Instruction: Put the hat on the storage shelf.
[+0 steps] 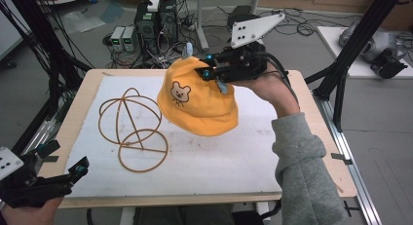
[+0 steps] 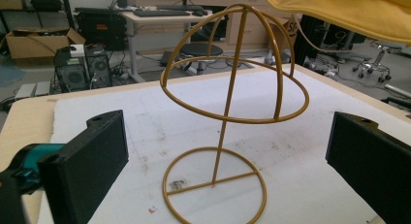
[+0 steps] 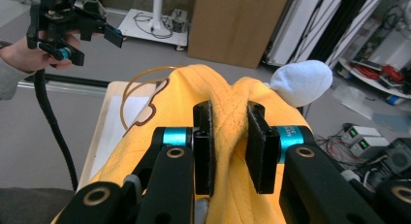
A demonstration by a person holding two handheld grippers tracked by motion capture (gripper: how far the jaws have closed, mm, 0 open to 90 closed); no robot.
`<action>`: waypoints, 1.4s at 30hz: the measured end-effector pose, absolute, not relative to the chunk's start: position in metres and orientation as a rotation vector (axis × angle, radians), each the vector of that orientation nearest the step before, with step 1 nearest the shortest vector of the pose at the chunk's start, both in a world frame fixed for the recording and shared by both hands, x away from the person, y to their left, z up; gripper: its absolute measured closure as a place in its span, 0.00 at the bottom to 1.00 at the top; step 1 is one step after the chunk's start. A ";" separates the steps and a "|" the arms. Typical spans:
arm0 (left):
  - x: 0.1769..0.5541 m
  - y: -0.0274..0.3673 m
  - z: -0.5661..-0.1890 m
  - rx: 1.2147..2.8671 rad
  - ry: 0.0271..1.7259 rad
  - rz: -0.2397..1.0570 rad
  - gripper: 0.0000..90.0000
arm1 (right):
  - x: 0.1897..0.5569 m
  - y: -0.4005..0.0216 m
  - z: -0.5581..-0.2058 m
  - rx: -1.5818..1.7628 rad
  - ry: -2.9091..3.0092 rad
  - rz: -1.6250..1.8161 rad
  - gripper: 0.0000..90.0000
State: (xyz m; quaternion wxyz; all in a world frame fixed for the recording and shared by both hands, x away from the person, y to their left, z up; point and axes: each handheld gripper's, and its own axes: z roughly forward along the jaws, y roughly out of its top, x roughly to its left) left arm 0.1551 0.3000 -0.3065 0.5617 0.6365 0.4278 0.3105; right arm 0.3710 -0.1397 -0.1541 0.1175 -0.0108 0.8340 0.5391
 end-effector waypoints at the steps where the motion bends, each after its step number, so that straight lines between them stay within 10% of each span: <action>1: 0.154 0.300 -0.306 1.494 1.010 0.733 0.02 | 0.371 -0.136 -0.154 -0.043 2.445 1.579 0.85; 42: 0.130 0.295 -0.307 1.531 0.988 0.745 0.02 | 0.375 0.017 -0.172 -0.334 2.544 1.644 0.84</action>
